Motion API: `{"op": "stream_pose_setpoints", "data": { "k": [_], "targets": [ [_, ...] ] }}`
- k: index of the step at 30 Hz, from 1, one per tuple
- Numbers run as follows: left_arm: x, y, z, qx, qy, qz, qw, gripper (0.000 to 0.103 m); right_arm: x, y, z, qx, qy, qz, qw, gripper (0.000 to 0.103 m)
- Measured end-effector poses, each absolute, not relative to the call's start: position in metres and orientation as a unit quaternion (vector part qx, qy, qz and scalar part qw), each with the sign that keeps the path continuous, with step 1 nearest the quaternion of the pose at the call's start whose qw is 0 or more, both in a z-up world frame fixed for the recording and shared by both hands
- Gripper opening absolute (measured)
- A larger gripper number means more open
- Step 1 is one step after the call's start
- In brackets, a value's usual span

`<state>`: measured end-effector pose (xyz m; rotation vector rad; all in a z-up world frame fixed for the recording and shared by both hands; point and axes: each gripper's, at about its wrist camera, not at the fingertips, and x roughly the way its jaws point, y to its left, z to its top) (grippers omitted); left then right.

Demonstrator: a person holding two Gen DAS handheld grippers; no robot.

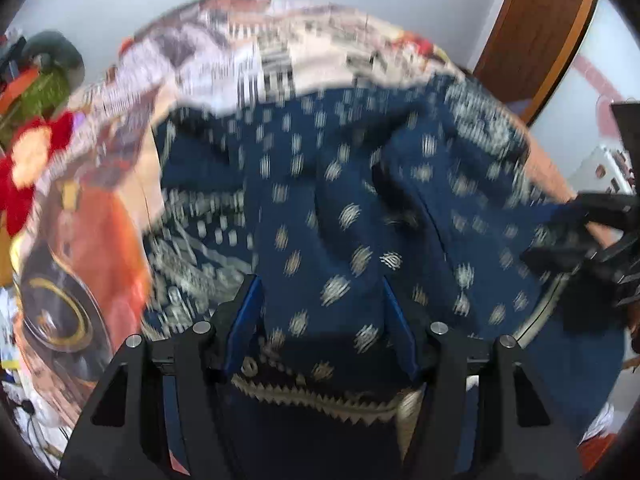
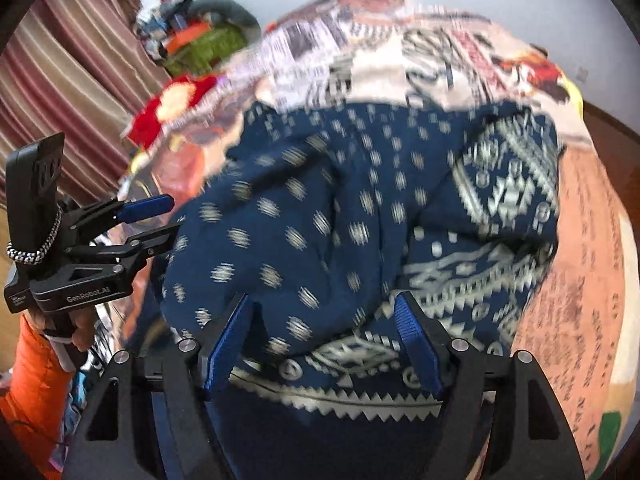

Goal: Fold large clothes

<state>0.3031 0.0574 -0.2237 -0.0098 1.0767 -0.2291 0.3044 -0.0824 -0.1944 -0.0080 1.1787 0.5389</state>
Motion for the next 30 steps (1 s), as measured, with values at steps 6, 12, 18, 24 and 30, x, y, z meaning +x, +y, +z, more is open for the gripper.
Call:
{"op": "stream_pose_setpoints", "data": {
  "k": [6,12,18,24,30],
  "targets": [
    [0.278,0.091,-0.214,-0.062,0.493,-0.092,0.863,0.061,0.289,-0.102,-0.188,0.012,0.542,0.238,0.806,0.072],
    [0.257,0.146,-0.196,-0.086,0.474,-0.014,0.876,0.061,0.267,-0.13,-0.16,0.032,0.516,0.216,0.828,0.072],
    [0.225,0.196,-0.225,-0.138,0.506,0.045,0.85,0.061,0.236,-0.161,-0.147,0.059,0.501,0.183,0.844,0.072],
    [0.188,0.207,-0.269,-0.178,0.55,0.034,0.815,0.061,0.207,-0.174,-0.153,0.093,0.505,0.178,0.839,0.072],
    [0.173,0.198,-0.302,-0.218,0.57,0.017,0.792,0.061,0.187,-0.165,-0.158,0.103,0.492,0.2,0.841,0.072]
  ]
}}
